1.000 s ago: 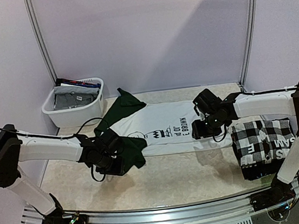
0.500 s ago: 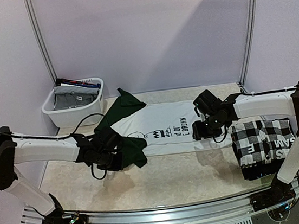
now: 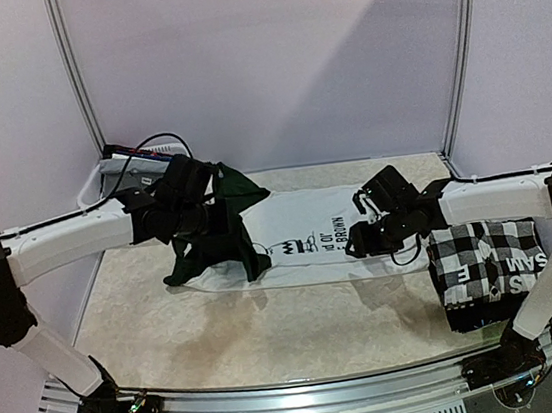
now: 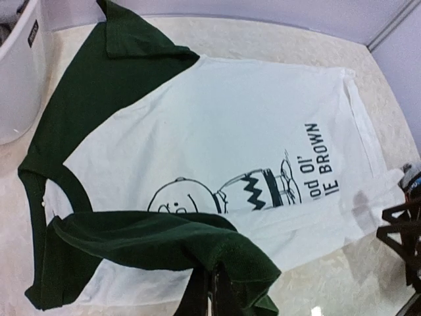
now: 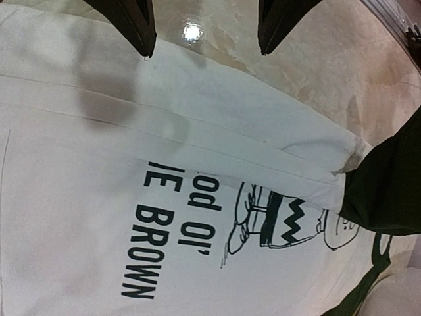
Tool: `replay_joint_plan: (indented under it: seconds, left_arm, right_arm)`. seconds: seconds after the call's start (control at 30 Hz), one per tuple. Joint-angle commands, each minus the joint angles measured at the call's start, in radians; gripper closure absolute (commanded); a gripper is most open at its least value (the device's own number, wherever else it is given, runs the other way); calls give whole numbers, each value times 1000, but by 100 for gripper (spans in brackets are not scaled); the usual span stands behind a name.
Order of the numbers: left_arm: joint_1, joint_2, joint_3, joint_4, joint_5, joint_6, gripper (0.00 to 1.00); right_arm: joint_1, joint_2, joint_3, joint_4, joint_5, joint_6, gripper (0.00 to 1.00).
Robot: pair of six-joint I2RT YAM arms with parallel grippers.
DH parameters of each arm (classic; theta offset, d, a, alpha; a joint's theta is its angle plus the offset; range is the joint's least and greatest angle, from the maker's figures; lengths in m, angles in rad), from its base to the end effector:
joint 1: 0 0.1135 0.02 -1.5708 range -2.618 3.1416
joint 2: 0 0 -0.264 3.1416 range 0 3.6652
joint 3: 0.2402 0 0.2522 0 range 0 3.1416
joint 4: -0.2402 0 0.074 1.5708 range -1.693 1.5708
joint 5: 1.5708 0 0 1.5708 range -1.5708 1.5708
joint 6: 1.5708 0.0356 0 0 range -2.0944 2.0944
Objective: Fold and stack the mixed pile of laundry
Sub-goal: Fold the flattened T-shirt at the center of the board.
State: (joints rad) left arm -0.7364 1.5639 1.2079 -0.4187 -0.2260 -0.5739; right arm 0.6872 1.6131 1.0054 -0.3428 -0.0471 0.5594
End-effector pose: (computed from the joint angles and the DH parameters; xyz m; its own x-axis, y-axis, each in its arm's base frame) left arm 0.2620 -0.2267 0.2723 -0.7262 -0.0559 -0.6852 0.1687 0.9517 -0.2564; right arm 0.2542 0.2108 0.1975 -0.8806 -0.0369 -0.4723 -0.2212 0.9137 0.3409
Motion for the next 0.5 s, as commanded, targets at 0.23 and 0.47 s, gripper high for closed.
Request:
replay_joint_plan:
  seconds: [0.23,0.47]
  left_arm:
    - [137,279,299,38,94,28,100]
    - [201,441,456,32,118,21,100]
  right_arm:
    - [7,3,-29,106,-103,-31,47]
    - [12,26,-26,113,-106,-35,47]
